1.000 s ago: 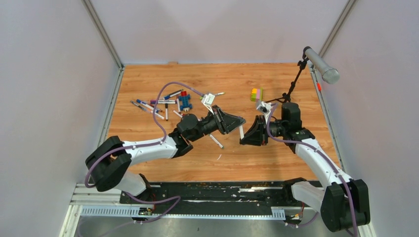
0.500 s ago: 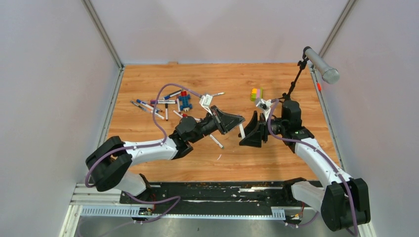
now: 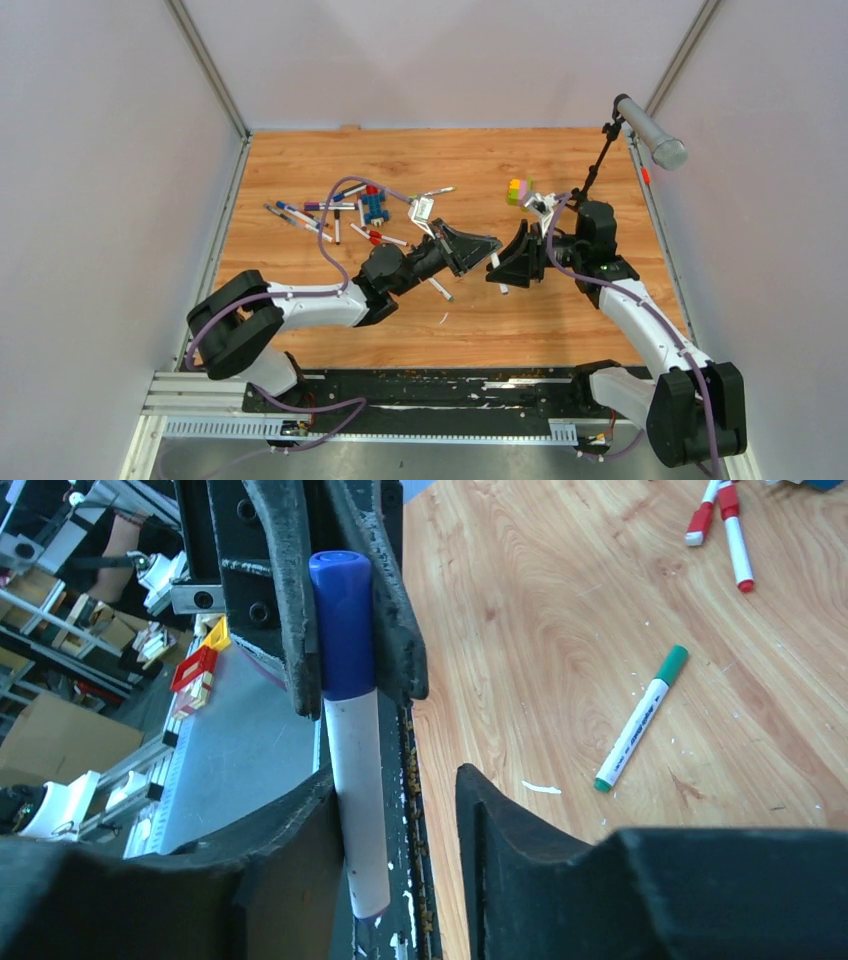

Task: Open the pen caps
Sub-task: Open the pen cap from the pen.

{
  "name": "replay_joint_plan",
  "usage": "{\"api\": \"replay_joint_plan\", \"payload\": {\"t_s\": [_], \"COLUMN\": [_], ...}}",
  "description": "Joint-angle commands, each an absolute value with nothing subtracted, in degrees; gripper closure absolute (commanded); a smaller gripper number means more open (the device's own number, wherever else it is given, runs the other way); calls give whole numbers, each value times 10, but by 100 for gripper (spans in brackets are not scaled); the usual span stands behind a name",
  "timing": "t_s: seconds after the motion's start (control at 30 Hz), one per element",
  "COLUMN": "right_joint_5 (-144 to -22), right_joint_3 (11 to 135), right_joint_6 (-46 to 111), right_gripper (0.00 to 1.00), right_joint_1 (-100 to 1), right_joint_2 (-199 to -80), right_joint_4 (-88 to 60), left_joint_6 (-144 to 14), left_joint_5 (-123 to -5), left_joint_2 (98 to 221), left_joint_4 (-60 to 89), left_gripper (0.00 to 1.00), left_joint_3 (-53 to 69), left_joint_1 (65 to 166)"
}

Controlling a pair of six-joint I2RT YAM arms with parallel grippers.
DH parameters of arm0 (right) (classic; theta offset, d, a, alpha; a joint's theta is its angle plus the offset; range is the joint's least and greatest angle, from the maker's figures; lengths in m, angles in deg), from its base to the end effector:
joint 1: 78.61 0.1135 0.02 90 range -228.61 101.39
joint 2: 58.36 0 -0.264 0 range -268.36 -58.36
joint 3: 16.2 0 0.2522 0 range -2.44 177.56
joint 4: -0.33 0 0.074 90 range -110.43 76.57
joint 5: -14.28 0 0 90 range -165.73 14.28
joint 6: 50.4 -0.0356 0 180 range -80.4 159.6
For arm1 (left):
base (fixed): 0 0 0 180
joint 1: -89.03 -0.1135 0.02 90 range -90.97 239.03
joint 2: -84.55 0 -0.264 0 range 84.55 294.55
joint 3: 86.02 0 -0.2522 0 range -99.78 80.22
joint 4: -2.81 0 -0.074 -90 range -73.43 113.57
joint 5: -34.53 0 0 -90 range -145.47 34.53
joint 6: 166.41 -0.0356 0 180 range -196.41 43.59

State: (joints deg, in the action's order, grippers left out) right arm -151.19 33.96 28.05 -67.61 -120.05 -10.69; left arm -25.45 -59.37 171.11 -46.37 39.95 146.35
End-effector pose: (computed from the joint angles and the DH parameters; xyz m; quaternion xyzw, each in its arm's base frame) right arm 0.2079 0.0755 0.2637 -0.3366 0.6594 0.5850 0.3311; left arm 0.1717 -0.2721 0.2728 0.0604 0.5945 -0.6615 0.4531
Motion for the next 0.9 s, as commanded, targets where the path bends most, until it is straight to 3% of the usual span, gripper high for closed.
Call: {"api": "replay_joint_plan", "payload": {"t_s": [0.0, 0.1, 0.13, 0.17, 0.2, 0.53, 0.87], "right_joint_5": [-1503, -1503, -1504, -1505, -1507, -1561, -1579], "right_joint_3": [358, 357, 357, 357, 357, 340, 337], "right_joint_6": [270, 270, 270, 271, 271, 298, 307], "right_gripper": [60, 61, 68, 91, 99, 100, 100], "right_joint_1": [-682, -682, -682, -682, -682, -663, -650], "right_joint_2": [-1199, -1200, -1200, -1200, -1202, -1219, -1224], "right_joint_4": [-83, -82, -82, -82, -82, -73, -75], "left_joint_6": [-249, -248, -248, -248, -248, -276, -382], "left_joint_5": [-582, -582, -581, -579, -576, -524, -437], "left_joint_2": [1721, 1723, 1724, 1724, 1724, 1659, 1592], "left_joint_4": [-509, -510, -511, -511, -514, -523, -482], "left_gripper": [100, 100, 100, 100, 100, 100, 100], "left_joint_3": [402, 402, 403, 404, 405, 361, 350], "left_joint_1": [1467, 1468, 1468, 1468, 1467, 1370, 1347]}}
